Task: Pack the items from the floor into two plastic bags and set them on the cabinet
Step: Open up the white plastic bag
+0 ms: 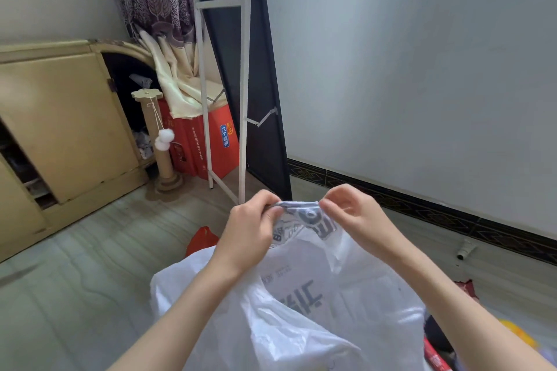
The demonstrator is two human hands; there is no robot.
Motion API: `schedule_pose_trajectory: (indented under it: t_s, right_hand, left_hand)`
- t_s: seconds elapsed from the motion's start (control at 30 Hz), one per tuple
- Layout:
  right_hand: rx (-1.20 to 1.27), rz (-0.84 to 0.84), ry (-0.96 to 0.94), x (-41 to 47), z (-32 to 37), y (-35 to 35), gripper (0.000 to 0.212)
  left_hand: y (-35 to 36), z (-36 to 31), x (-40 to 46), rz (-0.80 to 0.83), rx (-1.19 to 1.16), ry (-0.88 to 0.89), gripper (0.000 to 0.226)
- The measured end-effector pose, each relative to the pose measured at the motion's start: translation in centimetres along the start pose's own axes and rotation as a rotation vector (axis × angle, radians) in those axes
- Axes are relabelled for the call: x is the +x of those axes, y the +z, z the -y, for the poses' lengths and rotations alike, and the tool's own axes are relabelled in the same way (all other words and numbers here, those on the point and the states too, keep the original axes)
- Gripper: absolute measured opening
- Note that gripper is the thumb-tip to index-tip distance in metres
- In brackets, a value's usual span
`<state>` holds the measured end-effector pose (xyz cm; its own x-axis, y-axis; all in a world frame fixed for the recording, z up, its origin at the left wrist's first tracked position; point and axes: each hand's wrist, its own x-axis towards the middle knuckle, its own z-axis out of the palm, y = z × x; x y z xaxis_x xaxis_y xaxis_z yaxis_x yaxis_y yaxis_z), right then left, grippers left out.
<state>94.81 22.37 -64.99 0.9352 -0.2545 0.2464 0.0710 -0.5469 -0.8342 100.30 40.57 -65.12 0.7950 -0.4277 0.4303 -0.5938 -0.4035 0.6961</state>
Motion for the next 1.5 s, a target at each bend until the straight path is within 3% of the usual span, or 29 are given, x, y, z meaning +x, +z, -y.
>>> schedule_pose_trajectory:
  t_s: [0.17,0.3,0.4,0.47,0.67,0.77,0.87,0.93,1.0,1.1,1.23,1.3,1.4,1.5]
  right_hand:
    - [-0.462,-0.033,-0.207,-0.5,-1.3,-0.6,0.047]
    - [-0.484,-0.298,-0.325,0.1,-1.6,-0.7,0.021]
    - [-0.501,-0.363,-0.317,0.4,-1.6,-0.4,0.008]
    - [-0.412,-0.306,-0.222,0.5,-1.5,-0.2,0.007]
    - [-0.037,0.002,0.013,0.8,-0.1,0.1,0.030]
    - [0.110,0.037,0.082,0.8,0.4,0.6,0.025]
    - [0.321,0.086,0.130,0.8,0.8,0.8,0.022]
    - [0.444,0.159,0.161,0.8,1.2,0.8,0.019]
    - [0.486,0.206,0.187,0.8,1.3,0.9,0.017]
    - [0.325,0.161,0.169,0.8,0.7,0.7,0.017]
    - [0.075,0.043,0.073,0.5,0.0,0.3,0.012]
    - [-0.065,-0.054,-0.037,0.1,0.3,0.3,0.010]
    - [-0.271,-0.190,-0.345,-0.7,1.7,0.6,0.005]
    - [-0.376,-0.151,-0.535,-2.0,3.0,2.2,0.011]
  left_hand:
    - [-0.7,0.3,0.2,-0.107,-0.150,-0.074,0.014]
    - [-1.9,0.2,0.5,-0.139,-0.273,-0.059,0.018]
    - [-2.3,0.4,0.5,-0.093,-0.291,-0.054,0.021]
    - [-2.6,1.0,0.5,-0.090,-0.207,-0.037,0.020]
    - [-2.9,3.5,0.3,-0.165,0.356,-0.113,0.012]
    - [-1.8,2.3,-0.1,-0.156,0.290,0.111,0.028]
    - [0.0,0.1,-0.8,0.028,0.316,0.438,0.055]
    - [1.2,-0.8,-1.1,0.088,0.297,0.495,0.052]
    - [1.5,-1.2,-0.8,0.062,0.230,0.467,0.037]
    - [0.8,-0.6,-0.4,0.003,0.267,0.461,0.013]
    - [-0.2,0.7,-0.1,-0.105,0.367,0.204,0.017]
    - [-0.5,1.5,0.4,-0.149,0.382,0.045,0.016]
    - [-1.0,2.2,0.8,-0.205,0.419,-0.067,0.017]
    - [-1.5,2.3,0.8,-0.231,0.415,-0.115,0.016]
